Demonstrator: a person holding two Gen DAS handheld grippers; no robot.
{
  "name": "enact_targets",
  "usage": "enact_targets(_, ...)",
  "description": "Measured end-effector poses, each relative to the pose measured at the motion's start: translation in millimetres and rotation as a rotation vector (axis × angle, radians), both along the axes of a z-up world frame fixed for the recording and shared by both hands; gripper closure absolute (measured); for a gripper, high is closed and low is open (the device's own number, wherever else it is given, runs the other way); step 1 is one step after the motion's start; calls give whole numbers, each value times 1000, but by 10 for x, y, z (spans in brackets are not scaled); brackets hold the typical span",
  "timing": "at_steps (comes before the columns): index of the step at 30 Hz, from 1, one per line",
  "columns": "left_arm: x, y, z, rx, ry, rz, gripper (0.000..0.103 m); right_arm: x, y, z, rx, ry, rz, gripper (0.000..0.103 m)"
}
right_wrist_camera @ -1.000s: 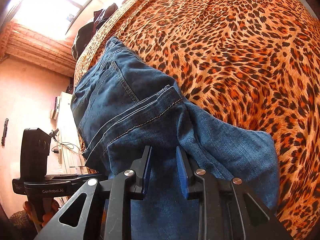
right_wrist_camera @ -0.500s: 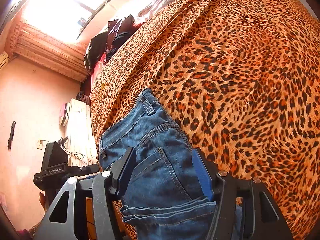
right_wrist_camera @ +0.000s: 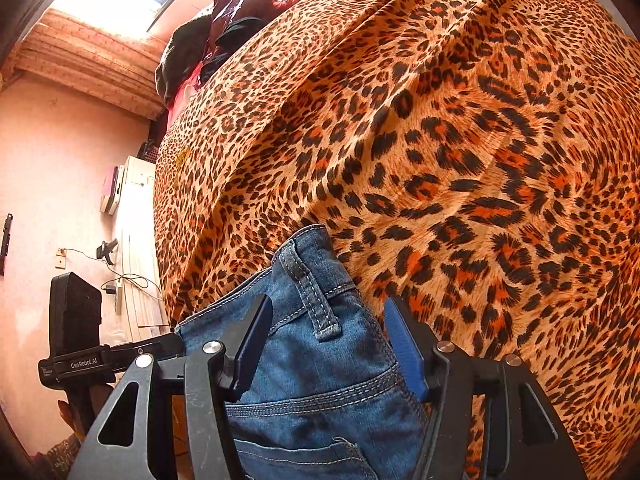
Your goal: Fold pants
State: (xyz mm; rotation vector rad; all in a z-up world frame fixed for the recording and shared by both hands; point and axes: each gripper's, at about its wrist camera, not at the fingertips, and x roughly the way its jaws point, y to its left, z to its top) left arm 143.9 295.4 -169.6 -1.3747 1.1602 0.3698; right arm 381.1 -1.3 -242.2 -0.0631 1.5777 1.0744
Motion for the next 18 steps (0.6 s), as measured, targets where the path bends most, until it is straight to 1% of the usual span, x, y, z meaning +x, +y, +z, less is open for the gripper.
enact_targets(1,-15,-23,-78,-33,-5,3,39,-21,49,-29,-5,4,8,43)
enact_targets(2,2,-54,-109,-45,-13,-1,39,-27,88,-58,-8,9,17,43)
enact_targets(3,36,-77,-104,-28,-21,-11,34,-40,121,-86,-9,17,27,43)
enact_targets(4,83,-93,-83,-20,-33,-27,26,-62,133,-106,-7,21,36,41)
enact_targets(5,138,-107,-90,-19,-44,-37,26,-85,170,-117,-7,19,48,41)
enact_targets(6,187,-117,-102,-28,-58,-41,28,-110,210,-123,-14,4,62,41)
enact_targets(7,239,-132,-118,-39,-68,-51,38,-135,248,-127,-18,-10,76,41)
enact_targets(8,287,-158,-131,-34,-51,-70,46,-151,284,-124,-23,-27,89,42)
enact_targets(9,319,-187,-151,-21,-38,-88,65,-171,317,-93,-31,-61,101,52)
enact_targets(10,337,-217,-157,-22,-41,-103,78,-202,360,-67,-40,-87,113,70)
enact_targets(11,313,-223,-140,-22,-48,-96,78,-224,379,-40,-49,-100,125,74)
enact_targets(12,321,-232,-188,-19,-55,-85,80,-243,364,-3,-46,-113,134,78)
enact_targets(13,312,-231,-141,-14,-64,-84,81,-293,376,62,-33,-130,145,82)
enact_targets(14,324,-241,-90,-2,-76,-87,82,-328,360,145,-21,-153,150,83)
enact_targets(16,323,-278,106,54,-95,-115,82,-359,301,337,17,-174,134,85)
enact_targets(18,335,-365,357,135,-120,-160,82,-355,170,550,80,-185,98,85)
